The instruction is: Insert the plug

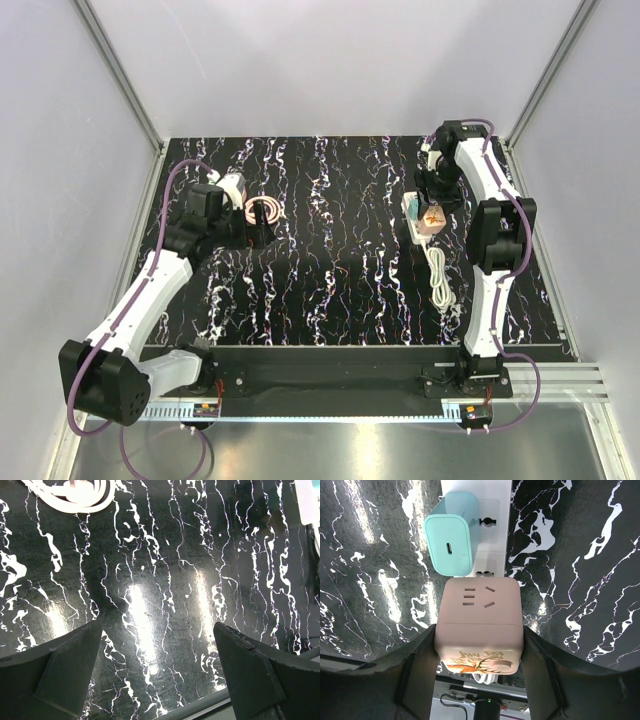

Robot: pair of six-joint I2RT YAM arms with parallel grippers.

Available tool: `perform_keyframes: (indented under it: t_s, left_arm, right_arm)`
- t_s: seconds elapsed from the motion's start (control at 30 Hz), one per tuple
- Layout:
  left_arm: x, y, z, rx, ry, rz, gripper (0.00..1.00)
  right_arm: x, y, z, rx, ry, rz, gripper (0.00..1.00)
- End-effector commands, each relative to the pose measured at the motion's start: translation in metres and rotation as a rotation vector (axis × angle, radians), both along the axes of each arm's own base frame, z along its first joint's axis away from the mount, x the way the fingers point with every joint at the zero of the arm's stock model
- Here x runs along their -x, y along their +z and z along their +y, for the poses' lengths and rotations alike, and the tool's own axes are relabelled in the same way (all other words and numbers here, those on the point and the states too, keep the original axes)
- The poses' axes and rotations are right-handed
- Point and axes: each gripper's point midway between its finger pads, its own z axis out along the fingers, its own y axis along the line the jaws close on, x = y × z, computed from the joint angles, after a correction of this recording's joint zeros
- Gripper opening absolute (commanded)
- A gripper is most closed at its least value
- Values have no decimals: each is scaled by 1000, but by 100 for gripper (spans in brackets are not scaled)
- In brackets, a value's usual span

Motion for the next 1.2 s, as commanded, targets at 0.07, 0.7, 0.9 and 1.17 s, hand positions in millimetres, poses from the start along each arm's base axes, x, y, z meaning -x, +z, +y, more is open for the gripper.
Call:
perform_keyframes:
  t_s: [0.07,0.7,0.9,1.17]
  left_arm:
    - [-6,11,-9,32,-42,-53,99]
    - [-5,12,-13,49,-59,-47,99]
    - [-5,11,-12,44,-55,-46,99]
    - [-6,13,-11,41,-53,-52,99]
  right_arm:
    - [13,18,4,-35,18,24,0]
    - [15,11,12,-64,1,58,0]
    - [17,2,9,-48,-4,78,0]
    - [17,-7,8,-23,-7,101,0]
